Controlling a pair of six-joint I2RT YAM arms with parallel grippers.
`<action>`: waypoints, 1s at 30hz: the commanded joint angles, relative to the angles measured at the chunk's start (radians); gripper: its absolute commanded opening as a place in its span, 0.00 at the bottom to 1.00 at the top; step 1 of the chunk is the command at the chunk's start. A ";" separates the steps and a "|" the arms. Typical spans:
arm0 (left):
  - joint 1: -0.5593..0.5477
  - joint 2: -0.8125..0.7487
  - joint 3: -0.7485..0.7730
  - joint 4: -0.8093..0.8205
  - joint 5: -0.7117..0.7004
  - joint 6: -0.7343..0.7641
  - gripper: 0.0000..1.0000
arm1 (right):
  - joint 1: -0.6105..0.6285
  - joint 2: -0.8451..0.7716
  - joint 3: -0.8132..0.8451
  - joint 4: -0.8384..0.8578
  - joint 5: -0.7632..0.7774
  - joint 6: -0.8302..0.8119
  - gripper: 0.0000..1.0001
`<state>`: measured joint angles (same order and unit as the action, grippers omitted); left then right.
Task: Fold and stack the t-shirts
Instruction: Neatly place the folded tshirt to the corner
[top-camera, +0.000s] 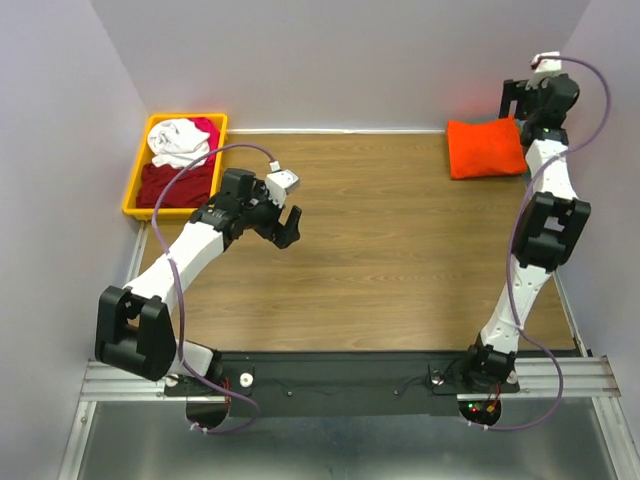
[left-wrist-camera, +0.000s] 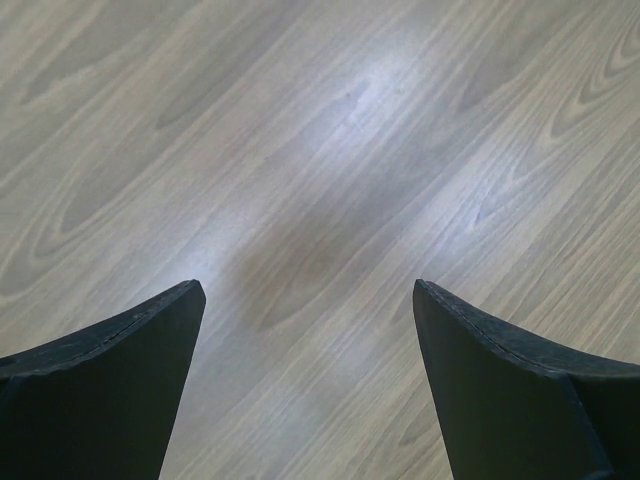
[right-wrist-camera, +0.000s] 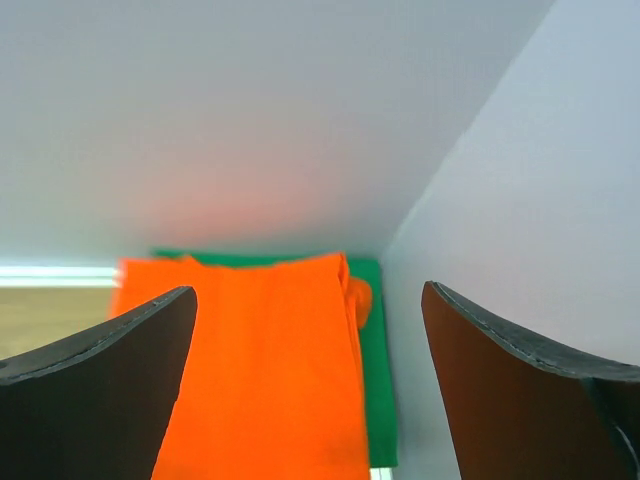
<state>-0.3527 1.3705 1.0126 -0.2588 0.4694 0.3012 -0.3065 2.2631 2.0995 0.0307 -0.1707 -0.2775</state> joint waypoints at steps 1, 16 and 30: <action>0.033 -0.094 0.073 0.101 0.069 -0.091 0.98 | -0.003 -0.215 -0.096 0.048 -0.108 0.136 1.00; 0.067 -0.083 0.076 0.155 0.184 -0.221 0.98 | -0.003 0.192 0.161 0.058 -0.115 0.411 0.36; 0.133 0.059 0.121 0.090 0.176 -0.231 0.98 | -0.002 0.532 0.266 0.587 0.249 0.236 0.10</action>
<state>-0.2386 1.4189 1.0821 -0.1619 0.6243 0.0803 -0.3058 2.7564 2.2974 0.4160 -0.0666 0.0349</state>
